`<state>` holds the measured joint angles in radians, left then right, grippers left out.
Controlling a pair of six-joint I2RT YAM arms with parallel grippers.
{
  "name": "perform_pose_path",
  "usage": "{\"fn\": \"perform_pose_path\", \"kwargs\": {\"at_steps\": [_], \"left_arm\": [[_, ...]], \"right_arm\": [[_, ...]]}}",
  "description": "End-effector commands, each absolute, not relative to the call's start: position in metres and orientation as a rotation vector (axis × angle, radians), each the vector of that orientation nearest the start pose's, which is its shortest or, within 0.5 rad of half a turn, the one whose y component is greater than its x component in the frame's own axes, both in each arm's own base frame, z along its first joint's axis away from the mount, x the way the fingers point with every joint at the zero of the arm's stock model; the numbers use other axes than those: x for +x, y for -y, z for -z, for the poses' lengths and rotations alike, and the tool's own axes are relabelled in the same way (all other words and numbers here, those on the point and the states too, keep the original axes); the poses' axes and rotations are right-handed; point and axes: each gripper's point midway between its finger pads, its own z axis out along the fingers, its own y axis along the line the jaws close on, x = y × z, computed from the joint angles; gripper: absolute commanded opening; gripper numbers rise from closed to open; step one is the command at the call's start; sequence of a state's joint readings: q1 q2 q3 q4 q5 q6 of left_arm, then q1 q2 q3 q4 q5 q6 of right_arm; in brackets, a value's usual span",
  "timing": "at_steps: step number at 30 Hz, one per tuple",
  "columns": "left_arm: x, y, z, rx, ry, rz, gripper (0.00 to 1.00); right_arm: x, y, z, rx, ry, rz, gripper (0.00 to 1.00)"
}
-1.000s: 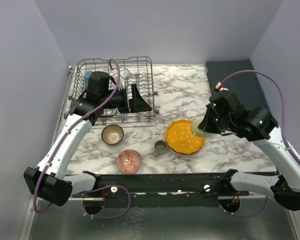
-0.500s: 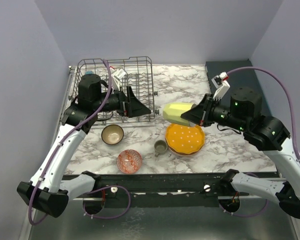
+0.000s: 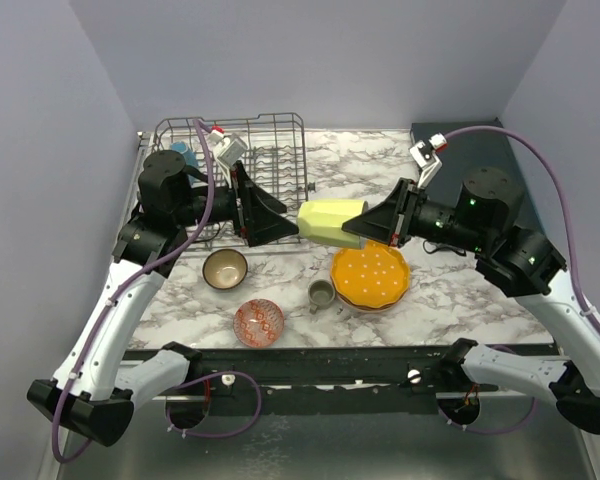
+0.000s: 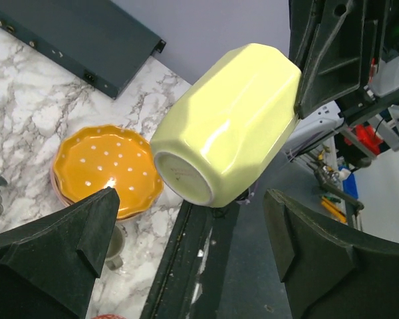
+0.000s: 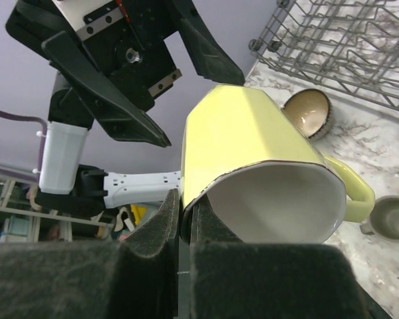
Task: Load the mixed dishes into the dish rack
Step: Turn the cup upside down in the dish rack.
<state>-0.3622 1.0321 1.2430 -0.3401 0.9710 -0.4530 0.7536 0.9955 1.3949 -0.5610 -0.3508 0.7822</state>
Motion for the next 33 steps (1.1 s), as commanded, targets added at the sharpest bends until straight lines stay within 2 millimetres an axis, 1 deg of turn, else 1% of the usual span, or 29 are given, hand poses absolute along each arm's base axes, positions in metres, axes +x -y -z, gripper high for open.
{"fn": "perform_pose_path", "kwargs": {"at_steps": [1, 4, 7, 10, 14, 19, 23, 32, 33], "left_arm": [[0.179, 0.237, -0.41, 0.888, -1.517, 1.326, 0.99], [0.168, 0.235, -0.419, 0.959, -1.408, 1.293, 0.99], [0.153, 0.23, -0.421, 1.044, -1.29, 1.236, 0.99], [0.146, 0.226, -0.424, 1.084, -1.205, 1.168, 0.99], [0.149, 0.223, -0.428, 1.084, -1.147, 1.077, 0.99], [0.149, 0.221, -0.433, 1.102, -1.071, 1.015, 0.99], [0.153, 0.218, -0.44, 1.063, -1.007, 0.957, 0.99], [0.148, 0.221, -0.447, 1.06, -0.94, 0.994, 0.99], [0.148, 0.221, -0.447, 1.061, -0.936, 0.999, 0.99]], "right_arm": [[0.143, -0.278, -0.474, -0.332, -1.732, -1.562, 0.01], [0.14, -0.281, -0.478, -0.335, -1.726, -1.601, 0.01], [0.137, -0.284, -0.483, -0.336, -1.716, -1.65, 0.01], [0.131, -0.288, -0.488, -0.355, -1.703, -1.713, 0.01], [0.125, -0.293, -0.491, -0.379, -1.701, -1.783, 0.0], [0.118, -0.299, -0.492, -0.42, -1.708, -1.859, 0.01], [0.111, -0.301, -0.493, -0.459, -1.705, -1.912, 0.01], [0.106, -0.313, -0.483, -0.534, -1.735, -2.027, 0.01], [0.106, -0.314, -0.485, -0.546, -1.711, -2.037, 0.01]]}}
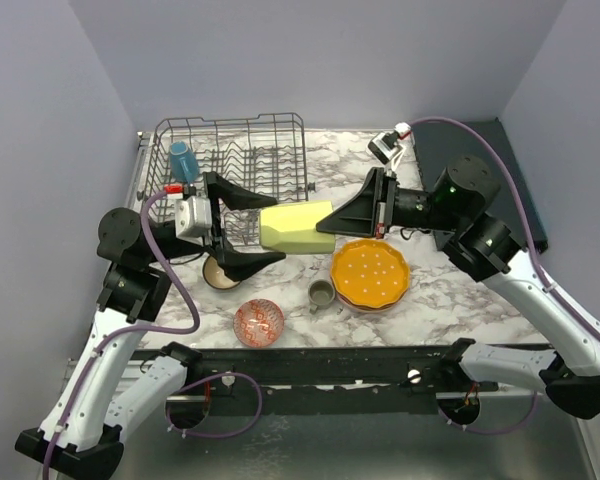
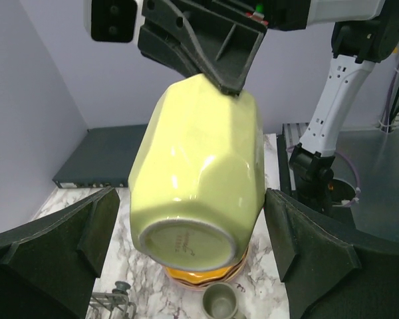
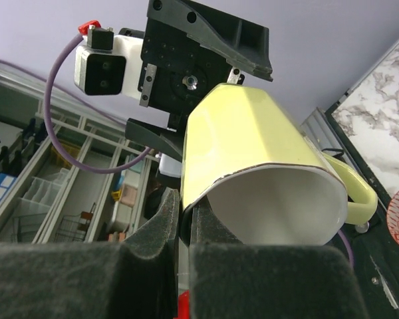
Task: Load the mixed dishes into the dish rack
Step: Turn the cup upside down in the dish rack.
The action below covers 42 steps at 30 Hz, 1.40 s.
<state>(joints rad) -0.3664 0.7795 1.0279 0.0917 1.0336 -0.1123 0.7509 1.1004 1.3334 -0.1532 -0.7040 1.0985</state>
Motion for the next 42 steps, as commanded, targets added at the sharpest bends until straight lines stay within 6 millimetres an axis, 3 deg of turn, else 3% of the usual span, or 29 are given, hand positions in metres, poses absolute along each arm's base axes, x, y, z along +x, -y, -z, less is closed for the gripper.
{"fn": "perform_pose_path", "kwargs": {"at_steps": [1, 32, 38, 42], "left_arm": [[0.148, 0.222, -0.447, 1.062, -0.933, 1.002, 0.99], [0.158, 0.232, -0.421, 1.097, -1.012, 1.097, 0.93], [0.158, 0.233, -0.416, 1.112, -1.02, 1.112, 0.74], [0.158, 0.233, -0.416, 1.115, -1.018, 1.111, 0.5]], "right_arm": [[0.106, -0.315, -0.486, -0.556, -1.705, -2.045, 0.01], [0.106, -0.32, -0.491, -0.645, -1.646, -2.052, 0.01], [0.108, -0.322, -0.489, -0.646, -1.649, -2.046, 0.01], [0.109, -0.322, -0.489, -0.644, -1.648, -2.036, 0.01]]}}
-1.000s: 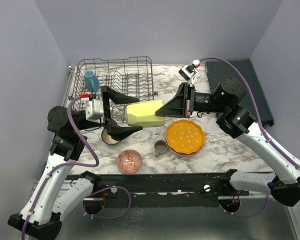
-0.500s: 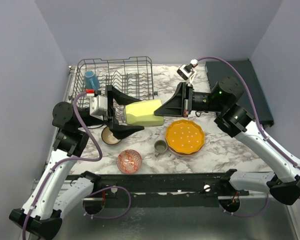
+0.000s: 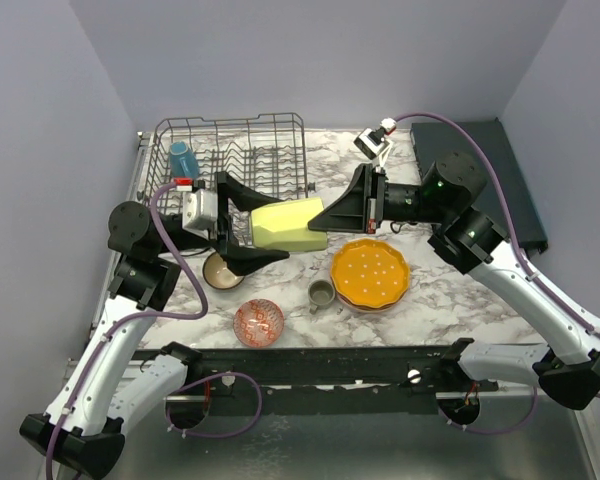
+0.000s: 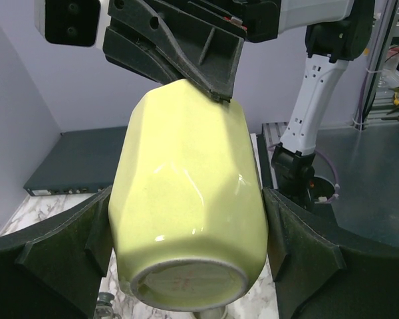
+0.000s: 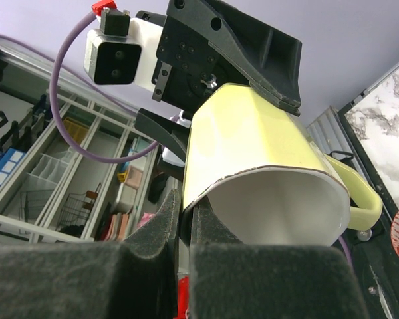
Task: Load the mixed dishes into the dish rack
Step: Turn the cup upside down in the dish rack.
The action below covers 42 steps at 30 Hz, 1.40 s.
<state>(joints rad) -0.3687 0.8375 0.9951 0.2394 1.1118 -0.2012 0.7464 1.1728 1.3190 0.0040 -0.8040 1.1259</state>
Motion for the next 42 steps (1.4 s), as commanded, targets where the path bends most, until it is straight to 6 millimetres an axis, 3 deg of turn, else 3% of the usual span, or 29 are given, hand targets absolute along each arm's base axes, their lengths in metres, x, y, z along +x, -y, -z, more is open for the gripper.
{"fn": "perform_pose_path", "kwargs": {"at_steps": [1, 4, 6, 12, 19, 31, 42], "left_arm": [[0.158, 0.233, -0.417, 1.113, -1.014, 1.107, 0.43], [0.16, 0.232, -0.42, 1.095, -1.01, 1.083, 0.1], [0.162, 0.23, -0.421, 1.082, -1.007, 1.063, 0.0], [0.162, 0.229, -0.424, 1.069, -1.002, 1.049, 0.0], [0.163, 0.227, -0.428, 1.047, -0.998, 1.026, 0.0], [0.169, 0.222, -0.436, 1.0, -1.005, 0.968, 0.0], [0.204, 0.206, -0.424, 0.867, -1.195, 0.813, 0.0]], "right_arm": [[0.109, -0.322, -0.489, -0.645, -1.651, -2.033, 0.01], [0.111, -0.322, -0.487, -0.636, -1.659, -2.015, 0.05], [0.112, -0.321, -0.486, -0.626, -1.663, -2.001, 0.09], [0.113, -0.318, -0.485, -0.604, -1.672, -1.972, 0.34], [0.112, -0.314, -0.477, -0.569, -1.705, -1.947, 0.47], [0.113, -0.299, -0.463, -0.481, -1.765, -1.841, 0.5], [0.119, -0.267, -0.452, -0.351, -1.811, -1.607, 0.52]]}}
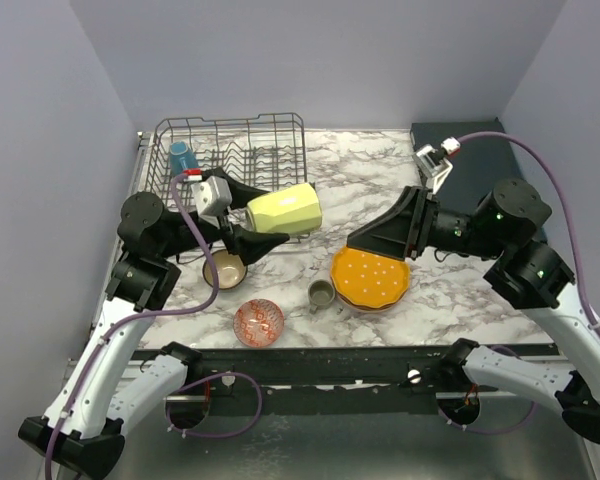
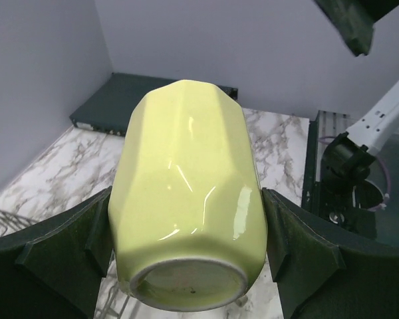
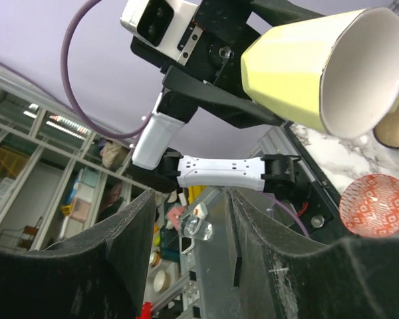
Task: Load the mixed dishes into the dish rack
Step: Turn the cup upside down in the dish rack.
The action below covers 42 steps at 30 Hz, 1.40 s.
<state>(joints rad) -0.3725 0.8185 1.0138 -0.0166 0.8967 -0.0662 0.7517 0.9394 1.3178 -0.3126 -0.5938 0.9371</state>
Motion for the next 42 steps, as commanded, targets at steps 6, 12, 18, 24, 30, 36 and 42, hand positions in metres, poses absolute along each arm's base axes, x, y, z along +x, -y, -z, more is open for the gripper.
{"fn": "perform_pose_path", "kwargs": {"at_steps": [6, 12, 18, 24, 30, 36, 42], "left_arm": [[0.232, 0.189, -0.416, 0.761, -1.33, 0.674, 0.0], [0.268, 0.163, -0.401, 0.605, -1.505, 0.502, 0.0], [0.296, 0.136, -0.384, 0.476, -1.664, 0.331, 0.0], [0.32, 0.11, -0.375, 0.332, -1.743, 0.177, 0.0], [0.341, 0.086, -0.374, 0.075, -1.824, 0.078, 0.0], [0.356, 0.069, -0.365, -0.131, -1.894, 0.006, 0.0], [0.375, 0.054, -0.347, -0.256, -1.968, -0.052, 0.0]], "right_arm": [[0.123, -0.257, -0.438, -0.307, -1.859, -1.523, 0.52], [0.126, -0.255, -0.426, -0.295, -1.886, -1.483, 0.52], [0.127, -0.255, -0.415, -0.294, -1.915, -1.464, 0.52], [0.13, -0.255, -0.406, -0.282, -1.942, -1.446, 0.52], [0.13, -0.253, -0.4, -0.273, -1.955, -1.434, 0.52], [0.13, -0.254, -0.392, -0.267, -1.972, -1.43, 0.51], [0.131, -0.254, -0.386, -0.255, -1.997, -1.423, 0.52]]}}
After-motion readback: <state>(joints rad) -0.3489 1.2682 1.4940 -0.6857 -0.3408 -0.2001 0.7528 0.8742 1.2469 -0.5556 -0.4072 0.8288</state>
